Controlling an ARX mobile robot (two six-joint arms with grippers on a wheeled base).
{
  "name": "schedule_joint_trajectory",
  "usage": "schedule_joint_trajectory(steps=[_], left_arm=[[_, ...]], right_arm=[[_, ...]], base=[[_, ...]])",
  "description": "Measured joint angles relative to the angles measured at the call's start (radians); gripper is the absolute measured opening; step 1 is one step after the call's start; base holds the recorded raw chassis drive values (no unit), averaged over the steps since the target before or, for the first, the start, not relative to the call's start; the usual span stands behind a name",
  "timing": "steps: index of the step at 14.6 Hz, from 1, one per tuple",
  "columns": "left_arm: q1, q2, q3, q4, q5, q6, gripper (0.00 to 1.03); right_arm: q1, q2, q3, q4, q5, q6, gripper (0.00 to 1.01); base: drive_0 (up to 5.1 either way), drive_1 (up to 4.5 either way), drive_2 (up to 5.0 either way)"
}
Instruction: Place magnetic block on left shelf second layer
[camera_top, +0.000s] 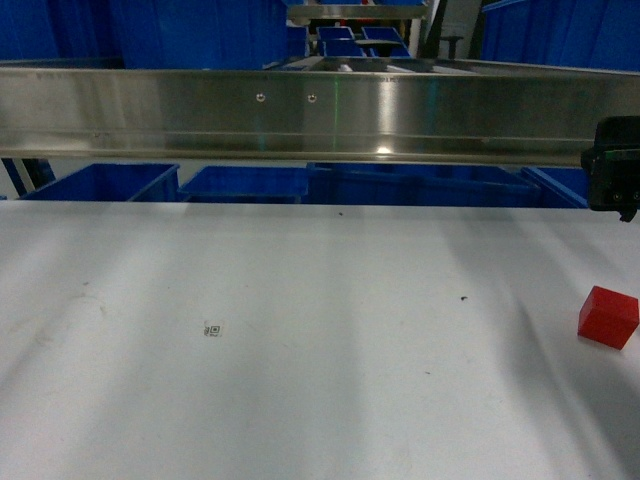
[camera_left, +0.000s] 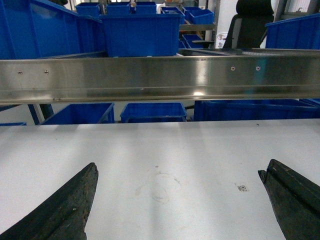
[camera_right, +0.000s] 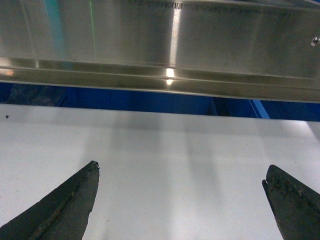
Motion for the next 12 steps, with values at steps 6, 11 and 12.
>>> schedule_joint_trajectory(steps=[6, 11, 12], left_arm=[[0.0, 0.0, 0.0, 0.0, 0.0, 0.0, 0.98], [0.0, 0.0, 0.0, 0.0, 0.0, 0.0, 0.98], [0.0, 0.0, 0.0, 0.0, 0.0, 0.0, 0.98]], right_arm=[[0.008, 0.144, -0.01, -0.034, 0.202, 0.068, 0.98], [0.029, 0.266, 0.034, -0.079, 0.211, 0.116, 0.98], [0.028, 0.291, 0.037, -0.083, 0.212, 0.132, 0.98]], base=[[0.0, 0.0, 0.0], [0.0, 0.0, 0.0], [0.0, 0.0, 0.0]])
